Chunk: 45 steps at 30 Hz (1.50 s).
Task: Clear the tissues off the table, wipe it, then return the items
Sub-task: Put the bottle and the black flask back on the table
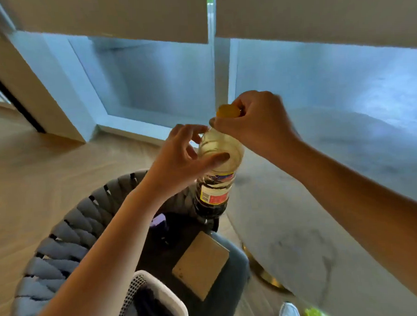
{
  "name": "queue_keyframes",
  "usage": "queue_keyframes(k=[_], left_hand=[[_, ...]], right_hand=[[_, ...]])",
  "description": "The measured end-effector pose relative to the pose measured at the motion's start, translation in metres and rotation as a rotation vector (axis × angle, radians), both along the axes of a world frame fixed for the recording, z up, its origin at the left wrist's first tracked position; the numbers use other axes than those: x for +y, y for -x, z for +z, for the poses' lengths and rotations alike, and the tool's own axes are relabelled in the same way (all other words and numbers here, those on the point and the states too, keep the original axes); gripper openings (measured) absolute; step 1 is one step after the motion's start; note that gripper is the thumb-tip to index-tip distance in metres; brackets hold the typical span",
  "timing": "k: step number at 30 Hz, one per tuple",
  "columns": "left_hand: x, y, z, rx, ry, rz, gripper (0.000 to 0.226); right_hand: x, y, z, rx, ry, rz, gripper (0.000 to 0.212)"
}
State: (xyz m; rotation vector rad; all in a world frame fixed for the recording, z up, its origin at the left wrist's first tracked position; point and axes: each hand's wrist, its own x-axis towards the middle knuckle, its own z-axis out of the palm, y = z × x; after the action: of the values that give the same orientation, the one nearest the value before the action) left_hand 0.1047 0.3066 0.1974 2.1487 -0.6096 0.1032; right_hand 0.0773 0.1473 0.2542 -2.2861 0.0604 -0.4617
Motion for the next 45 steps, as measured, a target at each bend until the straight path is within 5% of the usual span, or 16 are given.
queue_keyframes(k=[23, 36, 40, 45], left_hand=[[-0.472, -0.069, -0.006, -0.014, -0.353, -0.477, 0.06], [-0.522, -0.076, -0.04, 0.03, -0.4, -0.461, 0.054], [-0.515, -0.073, -0.043, 0.017, -0.448, -0.446, 0.057], [-0.475, -0.077, -0.038, 0.003, -0.412, -0.385, 0.054]], right_hand=[[-0.43, -0.016, -0.033, 0.123, 0.06, -0.484, 0.033], [-0.479, -0.025, -0.063, 0.202, 0.096, -0.536, 0.035], [-0.479, -0.02, -0.055, 0.299, 0.325, -0.564, 0.055], [-0.447, -0.019, -0.033, 0.104, 0.425, -0.621, 0.053]])
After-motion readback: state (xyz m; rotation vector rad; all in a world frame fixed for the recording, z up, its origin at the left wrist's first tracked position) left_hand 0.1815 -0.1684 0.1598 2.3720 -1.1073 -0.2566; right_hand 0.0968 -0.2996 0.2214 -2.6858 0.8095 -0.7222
